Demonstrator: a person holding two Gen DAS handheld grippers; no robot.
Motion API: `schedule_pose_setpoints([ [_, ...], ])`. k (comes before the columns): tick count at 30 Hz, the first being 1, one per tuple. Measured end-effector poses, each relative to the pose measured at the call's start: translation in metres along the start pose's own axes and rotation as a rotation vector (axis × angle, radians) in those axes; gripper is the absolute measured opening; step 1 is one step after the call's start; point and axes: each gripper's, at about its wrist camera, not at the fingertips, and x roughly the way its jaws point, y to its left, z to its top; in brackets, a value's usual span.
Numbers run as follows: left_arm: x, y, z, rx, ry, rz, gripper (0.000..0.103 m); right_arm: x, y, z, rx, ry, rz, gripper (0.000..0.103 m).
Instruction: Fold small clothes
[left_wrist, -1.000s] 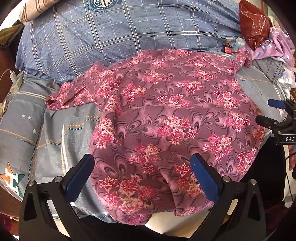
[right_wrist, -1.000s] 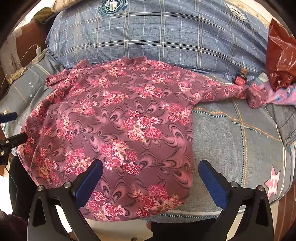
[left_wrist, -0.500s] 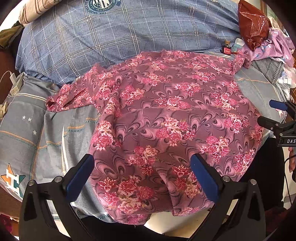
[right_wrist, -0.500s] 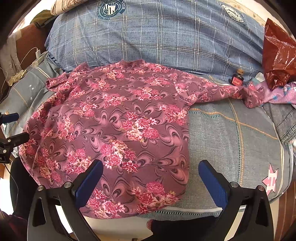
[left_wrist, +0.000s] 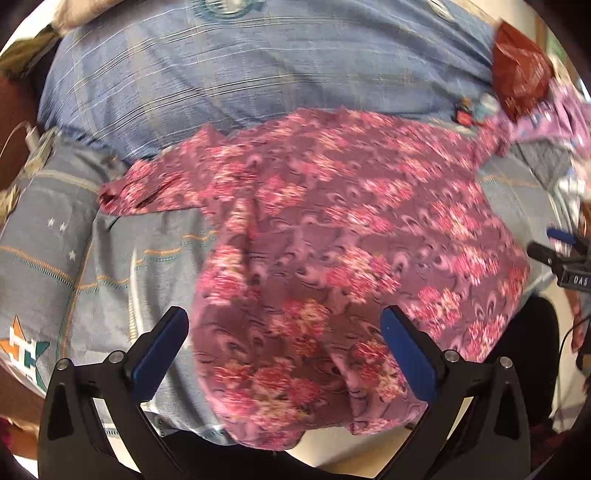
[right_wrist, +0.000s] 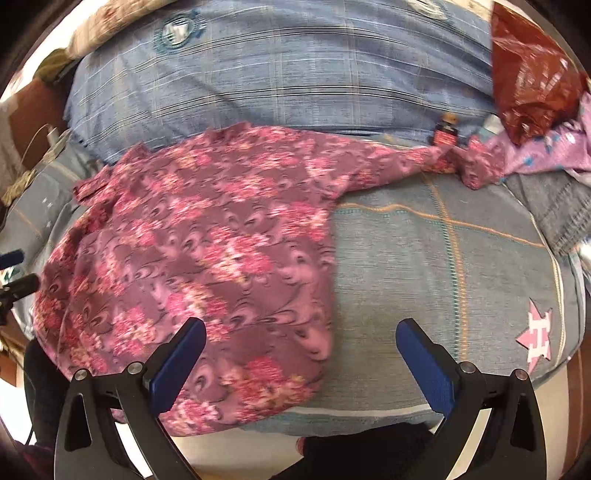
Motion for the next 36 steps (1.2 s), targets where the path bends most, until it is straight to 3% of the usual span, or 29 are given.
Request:
schedule_pose_setpoints([
  [6,0.002,0.054,0.002,-0.140,0.012,0.080,0.103,0.008,-0.035,-0.002,0.096,0.021,-0.021,0.103],
  [9,0.008,0.075,-0.005,-0.202,0.039,0.087,0.103,0.017,-0.040,-0.007,0.117,0.051,0.014,0.102],
  [17,0.051,0.076,-0.041,-0.288,0.199,-0.108,0.103,0.046,-0.017,-0.021,0.065,0.128,0.172,0.099],
  [18,0.053,0.071,-0.042,-0.284,0.209,-0.125,0.103,0.047,-0.014,-0.023,0.054,0.131,0.186,0.093],
  [20,0.054,0.058,-0.042,-0.265,0.200,-0.161,0.102,0.051,-0.007,-0.027,0.026,0.145,0.253,0.060],
  [21,0.051,0.053,-0.042,-0.256,0.186,-0.171,0.091,0.051,-0.006,-0.027,0.022,0.148,0.278,0.025],
  [22,0.048,0.048,-0.040,-0.242,0.169,-0.178,0.082,0.051,-0.005,-0.028,0.018,0.152,0.312,0.004],
  [24,0.042,0.040,-0.034,-0.219,0.163,-0.182,0.042,0.044,-0.009,-0.025,0.023,0.137,0.346,0.004],
  [26,0.035,0.041,-0.030,-0.225,0.150,-0.188,0.032,0.012,-0.026,-0.015,0.048,0.048,0.386,0.004],
  [28,0.035,0.043,-0.029,-0.219,0.149,-0.130,0.032,-0.010,-0.047,-0.006,0.084,-0.026,0.358,0.004],
  [31,0.048,0.049,-0.032,-0.238,0.199,-0.106,0.032,-0.008,-0.073,-0.004,0.116,-0.017,0.182,0.005],
  [33,0.052,0.053,-0.036,-0.267,0.228,-0.138,0.032,0.008,-0.088,-0.013,0.213,0.053,0.203,0.010],
  [35,0.044,0.053,-0.039,-0.260,0.209,-0.170,0.033,0.014,-0.098,-0.026,0.292,0.059,0.266,0.017],
  [36,0.039,0.050,-0.040,-0.240,0.197,-0.184,0.043,0.015,-0.099,-0.030,0.306,0.061,0.279,0.022],
])
